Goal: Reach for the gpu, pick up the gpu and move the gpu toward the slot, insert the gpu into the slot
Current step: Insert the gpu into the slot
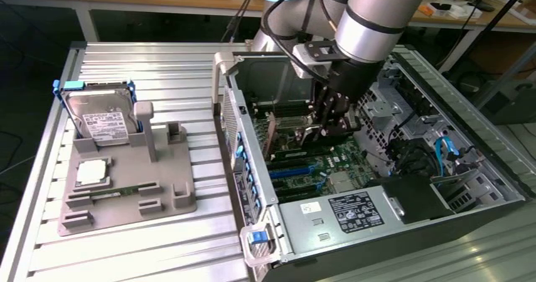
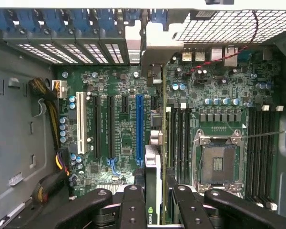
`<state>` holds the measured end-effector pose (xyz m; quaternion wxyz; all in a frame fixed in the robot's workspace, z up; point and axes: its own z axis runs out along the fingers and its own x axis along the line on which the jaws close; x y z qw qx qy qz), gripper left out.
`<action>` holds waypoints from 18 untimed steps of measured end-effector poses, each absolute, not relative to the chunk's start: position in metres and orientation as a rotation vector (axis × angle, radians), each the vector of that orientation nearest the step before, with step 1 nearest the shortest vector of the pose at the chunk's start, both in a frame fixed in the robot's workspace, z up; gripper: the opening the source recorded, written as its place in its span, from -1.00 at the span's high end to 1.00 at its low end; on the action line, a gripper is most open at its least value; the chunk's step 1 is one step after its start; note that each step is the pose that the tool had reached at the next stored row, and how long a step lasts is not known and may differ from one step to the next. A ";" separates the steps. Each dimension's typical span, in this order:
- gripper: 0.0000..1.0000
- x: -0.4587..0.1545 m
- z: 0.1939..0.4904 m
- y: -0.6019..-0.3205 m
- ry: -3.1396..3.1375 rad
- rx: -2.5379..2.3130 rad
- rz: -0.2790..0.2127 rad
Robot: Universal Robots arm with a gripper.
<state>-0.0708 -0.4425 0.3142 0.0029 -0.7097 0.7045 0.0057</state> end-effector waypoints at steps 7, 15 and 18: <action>0.46 -0.075 0.307 -0.451 2.209 -2.225 0.018; 0.46 -0.081 0.298 -0.451 2.209 -2.225 0.018; 0.46 -0.082 0.296 -0.453 2.209 -2.226 0.018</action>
